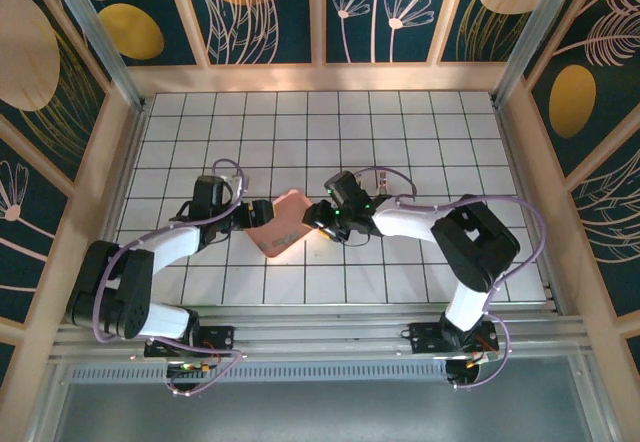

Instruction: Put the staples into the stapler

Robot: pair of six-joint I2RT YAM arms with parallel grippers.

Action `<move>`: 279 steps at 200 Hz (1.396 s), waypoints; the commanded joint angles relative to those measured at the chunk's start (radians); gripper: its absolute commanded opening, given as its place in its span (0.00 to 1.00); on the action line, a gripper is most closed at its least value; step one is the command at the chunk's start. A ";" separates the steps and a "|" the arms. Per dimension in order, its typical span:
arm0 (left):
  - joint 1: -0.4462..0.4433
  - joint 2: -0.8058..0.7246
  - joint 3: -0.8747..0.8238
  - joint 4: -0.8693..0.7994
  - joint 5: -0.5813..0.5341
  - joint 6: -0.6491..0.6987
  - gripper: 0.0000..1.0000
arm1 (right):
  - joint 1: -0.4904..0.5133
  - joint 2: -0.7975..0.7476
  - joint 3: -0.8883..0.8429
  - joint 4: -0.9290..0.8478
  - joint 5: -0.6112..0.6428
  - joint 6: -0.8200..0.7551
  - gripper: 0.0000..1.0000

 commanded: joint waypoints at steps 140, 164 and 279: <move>-0.111 -0.111 -0.200 0.174 0.093 -0.177 0.77 | -0.049 0.066 0.143 -0.106 0.060 -0.204 0.49; -0.113 -0.124 -0.195 0.161 0.082 -0.182 0.80 | -0.049 0.068 0.194 -0.205 0.104 -0.243 0.49; -0.100 -0.278 -0.151 0.015 -0.344 -0.303 0.90 | 0.112 0.246 0.730 -0.797 0.319 -0.433 0.45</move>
